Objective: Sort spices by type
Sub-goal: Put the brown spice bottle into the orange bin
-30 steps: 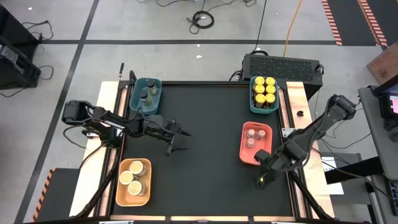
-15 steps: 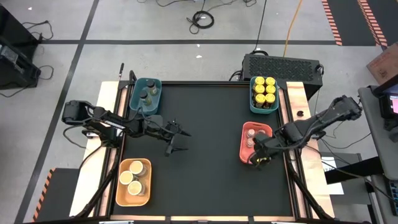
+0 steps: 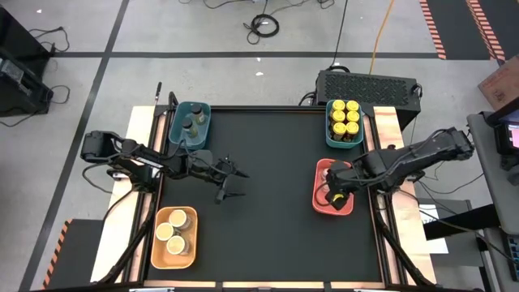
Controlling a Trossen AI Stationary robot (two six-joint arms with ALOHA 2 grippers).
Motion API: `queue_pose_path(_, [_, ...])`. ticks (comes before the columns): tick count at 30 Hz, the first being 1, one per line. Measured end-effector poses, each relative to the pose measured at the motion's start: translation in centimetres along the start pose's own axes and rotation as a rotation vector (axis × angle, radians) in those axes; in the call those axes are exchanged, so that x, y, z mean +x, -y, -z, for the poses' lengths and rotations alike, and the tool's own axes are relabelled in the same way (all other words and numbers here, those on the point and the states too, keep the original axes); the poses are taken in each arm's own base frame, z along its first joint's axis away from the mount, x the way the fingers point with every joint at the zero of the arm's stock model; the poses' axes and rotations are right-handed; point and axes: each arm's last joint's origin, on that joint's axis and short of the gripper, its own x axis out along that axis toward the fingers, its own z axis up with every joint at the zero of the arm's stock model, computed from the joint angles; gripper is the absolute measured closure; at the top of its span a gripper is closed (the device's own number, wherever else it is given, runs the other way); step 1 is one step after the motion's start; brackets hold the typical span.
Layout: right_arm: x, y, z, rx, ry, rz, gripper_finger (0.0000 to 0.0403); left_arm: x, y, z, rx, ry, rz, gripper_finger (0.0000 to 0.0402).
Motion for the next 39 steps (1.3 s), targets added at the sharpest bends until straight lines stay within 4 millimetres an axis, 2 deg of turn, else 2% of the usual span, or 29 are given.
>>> queue_pose_path(18, [3.5,1.4,0.6,0.0,-0.071,0.078,0.0236,0.0,0.0,0.1,-0.001,-0.006,0.0,0.0061])
queue_pose_path(28, [5.7,2.7,-0.4,0.044,-0.084,0.117,0.0236,0.0,0.0,0.1,-0.001,-0.005,0.0,0.0061])
queue_pose_path(39, [8.1,2.8,-2.3,-0.008,-0.167,0.198,0.0236,0.0,0.0,0.0,-0.002,-0.005,-0.001,0.0061])
